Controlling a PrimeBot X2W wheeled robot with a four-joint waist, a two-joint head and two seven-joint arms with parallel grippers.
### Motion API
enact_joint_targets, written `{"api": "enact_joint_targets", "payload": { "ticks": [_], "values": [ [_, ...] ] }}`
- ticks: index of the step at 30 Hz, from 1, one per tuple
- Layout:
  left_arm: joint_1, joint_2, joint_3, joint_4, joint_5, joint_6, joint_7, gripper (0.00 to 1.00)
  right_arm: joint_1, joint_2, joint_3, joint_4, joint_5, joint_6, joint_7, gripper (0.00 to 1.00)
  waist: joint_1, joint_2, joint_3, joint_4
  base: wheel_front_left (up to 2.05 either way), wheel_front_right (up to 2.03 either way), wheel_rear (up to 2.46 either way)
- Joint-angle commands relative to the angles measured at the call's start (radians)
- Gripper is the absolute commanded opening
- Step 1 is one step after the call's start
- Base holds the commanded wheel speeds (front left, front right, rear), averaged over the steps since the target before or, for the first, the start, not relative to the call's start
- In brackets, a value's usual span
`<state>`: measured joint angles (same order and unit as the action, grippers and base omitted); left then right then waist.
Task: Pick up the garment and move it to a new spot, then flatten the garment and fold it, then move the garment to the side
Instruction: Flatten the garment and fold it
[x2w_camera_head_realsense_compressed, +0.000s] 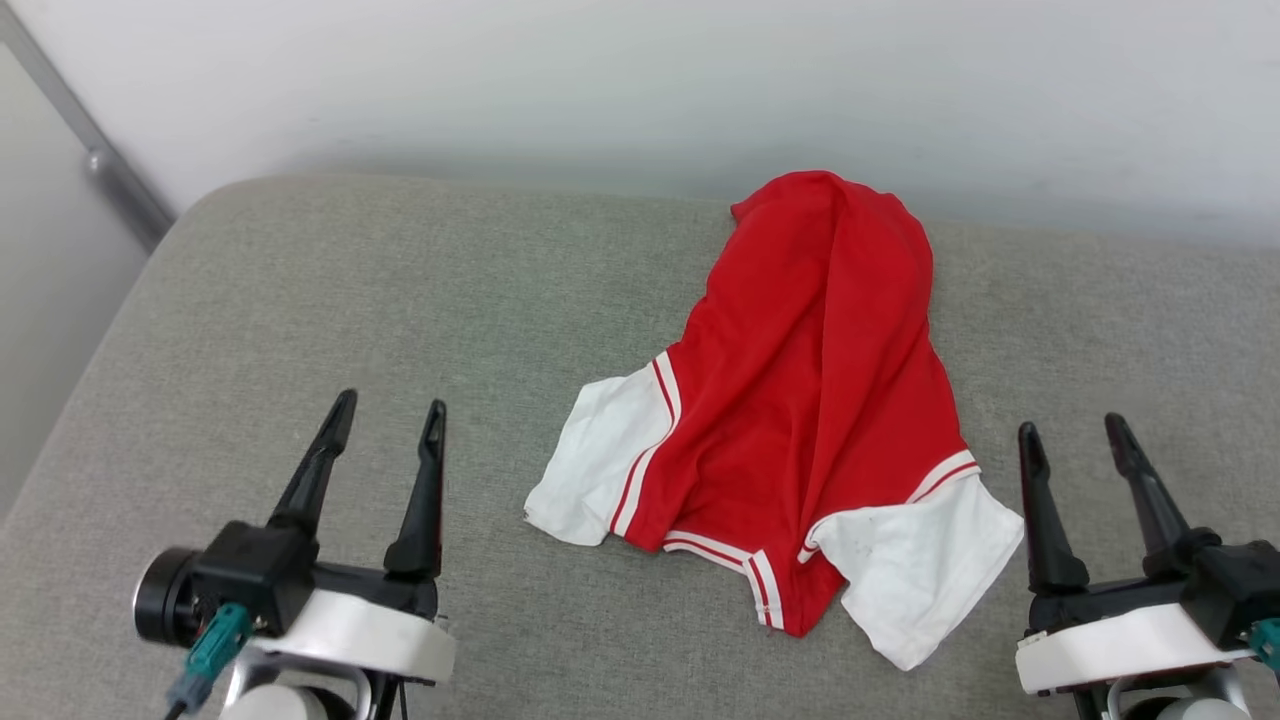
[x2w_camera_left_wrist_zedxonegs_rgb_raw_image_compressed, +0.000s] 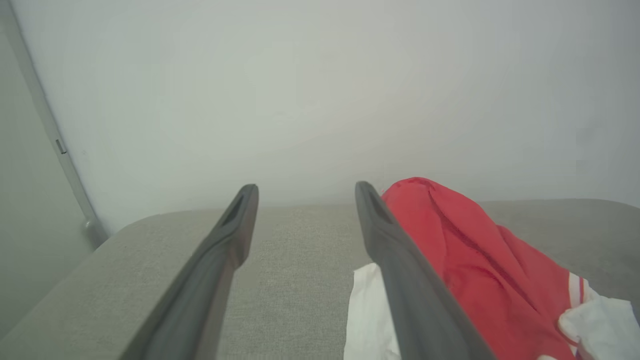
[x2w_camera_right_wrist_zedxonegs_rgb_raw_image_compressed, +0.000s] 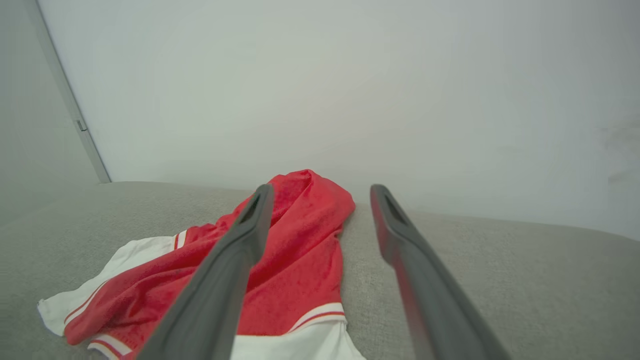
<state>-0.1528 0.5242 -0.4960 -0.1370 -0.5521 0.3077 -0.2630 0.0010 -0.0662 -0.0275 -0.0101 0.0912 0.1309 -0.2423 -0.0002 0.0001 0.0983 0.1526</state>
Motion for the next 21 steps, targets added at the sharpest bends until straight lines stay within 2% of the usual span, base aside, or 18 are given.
{"api": "enact_joint_targets", "payload": {
  "ticks": [1, 4, 7, 14, 17, 21],
  "values": [
    [0.025, -0.022, 0.03, -0.013, 0.021, -0.006, -0.002, 1.0, 0.004, -0.013, 0.008, -0.003, 0.011, 0.0, 0.013, 1.0, 0.0002, -0.0001, -0.005, 0.004, 0.0, 0.0, 0.0],
    [0.075, -0.06, 0.077, -0.022, 0.07, -0.035, -0.002, 1.0, 0.005, -0.049, 0.035, -0.015, 0.03, 0.0, 0.062, 1.0, 0.0002, -0.0001, -0.007, 0.006, 0.0, 0.0, 0.0],
    [0.099, -0.091, 0.107, -0.024, 0.108, -0.07, -0.002, 1.0, 0.004, -0.107, 0.075, -0.031, 0.078, 0.0, 0.162, 1.0, 0.0002, -0.0001, -0.007, 0.007, 0.0, 0.0, 0.0],
    [0.12, -0.13, 0.16, 0.0, 0.172, -0.137, -0.002, 1.0, -0.012, -0.346, 0.249, -0.135, 0.251, 0.0, 0.613, 1.0, 0.0002, -0.0001, 0.013, -0.003, 0.0, 0.0, 0.0],
    [0.11, -0.159, 0.18, 0.005, 0.184, -0.161, -0.002, 1.0, -0.02, -0.404, 0.295, -0.184, 0.335, 0.0, 0.78, 1.0, 0.0002, -0.0001, 0.033, 0.008, 0.0, 0.0, 0.0],
    [0.094, -0.194, 0.199, 0.015, 0.205, -0.195, -0.002, 1.0, -0.038, -0.448, 0.352, -0.203, 0.393, 0.0, 0.93, 1.0, 0.0002, -0.0001, 0.067, 0.038, 0.0, 0.0, 0.0]
  ]
}}
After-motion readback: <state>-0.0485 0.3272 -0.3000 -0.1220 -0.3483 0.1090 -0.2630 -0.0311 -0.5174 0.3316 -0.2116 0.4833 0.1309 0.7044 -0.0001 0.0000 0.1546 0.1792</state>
